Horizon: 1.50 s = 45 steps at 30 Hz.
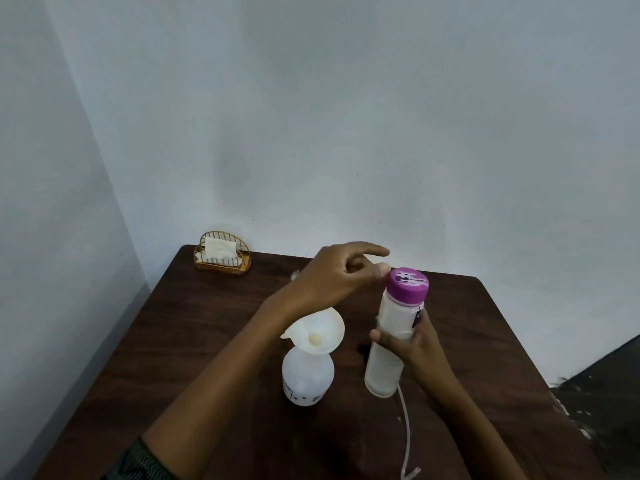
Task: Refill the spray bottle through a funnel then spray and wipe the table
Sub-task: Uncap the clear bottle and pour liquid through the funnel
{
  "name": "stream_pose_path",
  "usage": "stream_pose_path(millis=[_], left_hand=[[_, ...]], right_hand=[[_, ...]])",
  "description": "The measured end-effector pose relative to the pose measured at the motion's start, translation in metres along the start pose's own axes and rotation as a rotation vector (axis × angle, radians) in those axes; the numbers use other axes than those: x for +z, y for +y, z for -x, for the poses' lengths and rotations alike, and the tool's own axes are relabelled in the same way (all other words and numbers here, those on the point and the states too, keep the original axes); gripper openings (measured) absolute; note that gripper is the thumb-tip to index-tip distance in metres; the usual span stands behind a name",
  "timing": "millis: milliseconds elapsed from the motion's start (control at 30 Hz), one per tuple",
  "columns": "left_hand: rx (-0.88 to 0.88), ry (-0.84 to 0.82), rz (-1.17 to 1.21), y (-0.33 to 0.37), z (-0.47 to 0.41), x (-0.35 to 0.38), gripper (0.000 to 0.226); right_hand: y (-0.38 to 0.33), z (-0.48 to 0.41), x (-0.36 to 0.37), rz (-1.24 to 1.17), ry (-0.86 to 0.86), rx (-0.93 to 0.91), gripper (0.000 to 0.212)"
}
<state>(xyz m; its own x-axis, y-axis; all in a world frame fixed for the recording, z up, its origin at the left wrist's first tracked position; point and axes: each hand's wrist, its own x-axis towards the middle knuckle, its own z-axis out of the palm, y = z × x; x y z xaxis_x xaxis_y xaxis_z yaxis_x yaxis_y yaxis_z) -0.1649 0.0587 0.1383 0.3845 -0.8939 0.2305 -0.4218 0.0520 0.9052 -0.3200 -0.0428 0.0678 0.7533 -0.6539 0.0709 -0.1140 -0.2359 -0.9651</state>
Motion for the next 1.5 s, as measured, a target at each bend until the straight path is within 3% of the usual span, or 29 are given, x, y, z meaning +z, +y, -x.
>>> stream_pose_path(millis=[100,233,333,467,567,700,800,900,1067,1233,1333,1400,1500], left_hand=[[0.064,-0.022,-0.050,0.002,0.000,-0.007,0.041],[0.227,-0.264,-0.198,0.010,-0.003,0.000,0.055],[0.218,-0.357,-0.251,0.008,-0.007,0.006,0.050],[0.148,-0.207,-0.420,0.004,-0.009,0.009,0.045],[0.076,-0.037,-0.515,0.004,-0.008,0.010,0.056],[0.035,0.071,-0.358,0.004,-0.007,-0.001,0.044],[0.088,-0.194,-0.168,0.009,-0.008,-0.006,0.052],[0.142,-0.389,-0.251,0.008,-0.011,-0.004,0.058],[0.102,-0.280,-0.310,0.001,-0.014,-0.001,0.046],[0.026,-0.118,-0.355,-0.001,-0.010,0.007,0.052],[0.044,-0.241,-0.196,0.002,-0.010,0.002,0.051],[0.102,-0.388,-0.248,0.003,-0.009,-0.003,0.052],[0.143,-0.383,-0.309,0.000,-0.011,-0.005,0.047]], right_hand=[[-0.001,0.001,-0.001,0.008,-0.030,0.012,0.092],[-0.002,0.002,0.003,0.018,-0.081,0.021,0.085],[-0.002,0.003,0.005,0.017,-0.090,0.016,0.078],[0.001,0.002,0.006,0.077,-0.084,0.008,0.062],[0.005,0.000,0.004,0.088,-0.077,0.008,0.061],[0.005,0.000,0.001,0.104,-0.061,-0.002,0.058],[0.005,0.000,-0.001,0.111,-0.073,0.007,0.059],[0.006,-0.001,0.000,0.112,-0.080,-0.010,0.058],[0.006,0.000,0.004,0.133,-0.087,-0.012,0.052],[0.006,0.001,0.005,0.158,-0.097,-0.012,0.058],[0.005,0.002,0.004,0.138,-0.091,-0.016,0.055],[0.004,0.003,0.004,0.132,-0.097,-0.010,0.054],[0.004,0.003,0.004,0.155,-0.105,-0.004,0.053]])
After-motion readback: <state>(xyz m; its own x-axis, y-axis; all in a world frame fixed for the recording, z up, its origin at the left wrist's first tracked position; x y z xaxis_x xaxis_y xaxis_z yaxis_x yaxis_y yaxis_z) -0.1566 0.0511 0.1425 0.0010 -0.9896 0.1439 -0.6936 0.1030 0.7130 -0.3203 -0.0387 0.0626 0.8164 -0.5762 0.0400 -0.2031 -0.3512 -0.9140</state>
